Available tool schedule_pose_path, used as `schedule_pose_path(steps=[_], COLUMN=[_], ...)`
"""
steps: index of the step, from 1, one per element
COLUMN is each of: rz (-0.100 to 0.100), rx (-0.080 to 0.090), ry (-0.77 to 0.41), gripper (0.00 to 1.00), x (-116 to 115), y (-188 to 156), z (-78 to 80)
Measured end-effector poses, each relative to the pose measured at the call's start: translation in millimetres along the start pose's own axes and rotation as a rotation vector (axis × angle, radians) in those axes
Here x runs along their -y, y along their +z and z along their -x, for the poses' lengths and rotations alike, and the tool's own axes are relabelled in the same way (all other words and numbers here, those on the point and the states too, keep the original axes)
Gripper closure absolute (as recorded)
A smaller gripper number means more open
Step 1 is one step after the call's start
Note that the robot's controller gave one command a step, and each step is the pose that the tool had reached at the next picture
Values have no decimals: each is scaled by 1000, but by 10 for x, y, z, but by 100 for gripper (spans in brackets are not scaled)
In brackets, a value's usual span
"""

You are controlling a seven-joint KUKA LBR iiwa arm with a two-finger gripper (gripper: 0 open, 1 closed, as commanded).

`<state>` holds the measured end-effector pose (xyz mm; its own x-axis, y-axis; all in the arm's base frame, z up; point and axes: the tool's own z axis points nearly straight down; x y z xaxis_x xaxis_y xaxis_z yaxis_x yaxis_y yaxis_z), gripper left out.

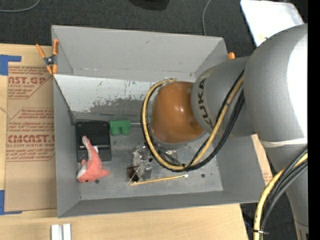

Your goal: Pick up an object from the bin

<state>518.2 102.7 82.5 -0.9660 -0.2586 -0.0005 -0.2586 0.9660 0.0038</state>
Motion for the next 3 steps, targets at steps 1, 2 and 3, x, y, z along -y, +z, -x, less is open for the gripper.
schedule_pose_path(steps=[1,2,3], rz=[0,0,0], rx=[0,0,0], ry=[0,0,0], gripper=[100,100,100], x=[0,1,1], y=[0,0,0], z=[0,0,0])
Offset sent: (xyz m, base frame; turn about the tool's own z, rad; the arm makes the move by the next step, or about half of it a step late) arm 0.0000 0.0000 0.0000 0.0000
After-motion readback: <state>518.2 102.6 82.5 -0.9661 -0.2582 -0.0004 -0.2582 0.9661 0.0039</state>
